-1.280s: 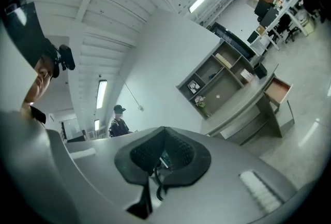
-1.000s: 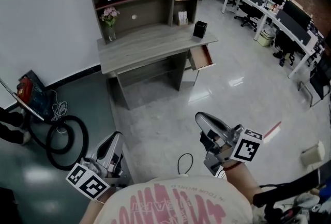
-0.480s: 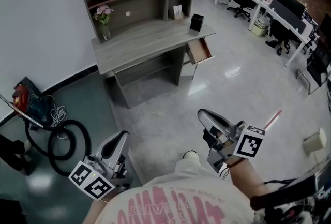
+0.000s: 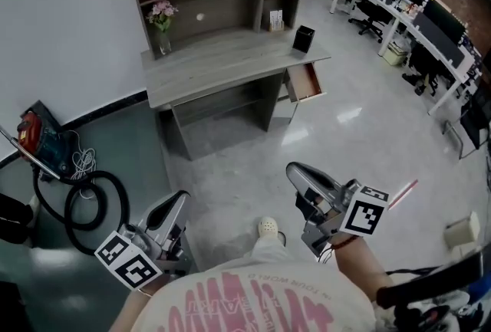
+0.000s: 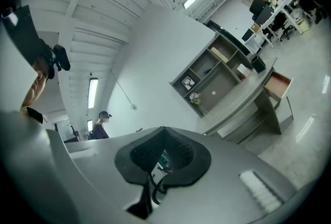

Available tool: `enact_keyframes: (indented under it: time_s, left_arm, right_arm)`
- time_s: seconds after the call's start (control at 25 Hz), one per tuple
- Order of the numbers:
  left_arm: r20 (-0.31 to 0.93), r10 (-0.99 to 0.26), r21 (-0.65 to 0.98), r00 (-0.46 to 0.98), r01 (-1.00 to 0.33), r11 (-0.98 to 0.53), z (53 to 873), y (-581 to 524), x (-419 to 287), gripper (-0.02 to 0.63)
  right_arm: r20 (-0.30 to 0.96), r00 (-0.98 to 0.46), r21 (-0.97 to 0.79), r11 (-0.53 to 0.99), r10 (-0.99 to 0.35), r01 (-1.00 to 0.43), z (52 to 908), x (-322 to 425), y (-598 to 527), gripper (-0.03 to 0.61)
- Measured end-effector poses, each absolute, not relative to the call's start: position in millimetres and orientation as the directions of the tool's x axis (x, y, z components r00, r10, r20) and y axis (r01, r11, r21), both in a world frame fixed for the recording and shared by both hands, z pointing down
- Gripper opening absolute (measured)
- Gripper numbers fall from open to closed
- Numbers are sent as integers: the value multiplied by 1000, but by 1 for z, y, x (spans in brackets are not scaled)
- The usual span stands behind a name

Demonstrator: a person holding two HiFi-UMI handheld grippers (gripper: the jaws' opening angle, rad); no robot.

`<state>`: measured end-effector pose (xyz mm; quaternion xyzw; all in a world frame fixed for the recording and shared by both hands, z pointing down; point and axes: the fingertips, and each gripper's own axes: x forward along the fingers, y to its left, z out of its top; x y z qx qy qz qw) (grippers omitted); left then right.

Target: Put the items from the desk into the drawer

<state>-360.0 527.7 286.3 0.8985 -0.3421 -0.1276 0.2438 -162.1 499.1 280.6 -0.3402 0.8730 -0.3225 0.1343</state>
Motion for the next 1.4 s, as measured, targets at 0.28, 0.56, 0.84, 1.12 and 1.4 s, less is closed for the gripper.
enact_keyframes:
  time_s: [0.28,0.56,0.84,1.12,1.4]
  left_arm:
    - [-50,-677,504,734,-566,-652,278,481,-325,20]
    - [-29,-670,494,742,-572,-655,276,423,-276,20]
    - [-24,-663,491,749,-569,-660,272,369,-222,20]
    - [-14,-705,504,709,-604,-617,290,334,-197,20]
    - [-20,-717,490,697,-618,-615,290,313,-176,20]
  right_arm:
    - [-45,-728,-682,554,-684,-479,278,-124,457,5]
    - [-37,-701,-689,527,-712,-498,281,-68,395,5]
    - [-29,-716,-700,525,-697,-483,285,-23,337,5]
    - [-27,-721,-701,527,-693,-480,299,17,295,5]
    - [-56,-720,-695,545,-692,-470,298,39,270,5]
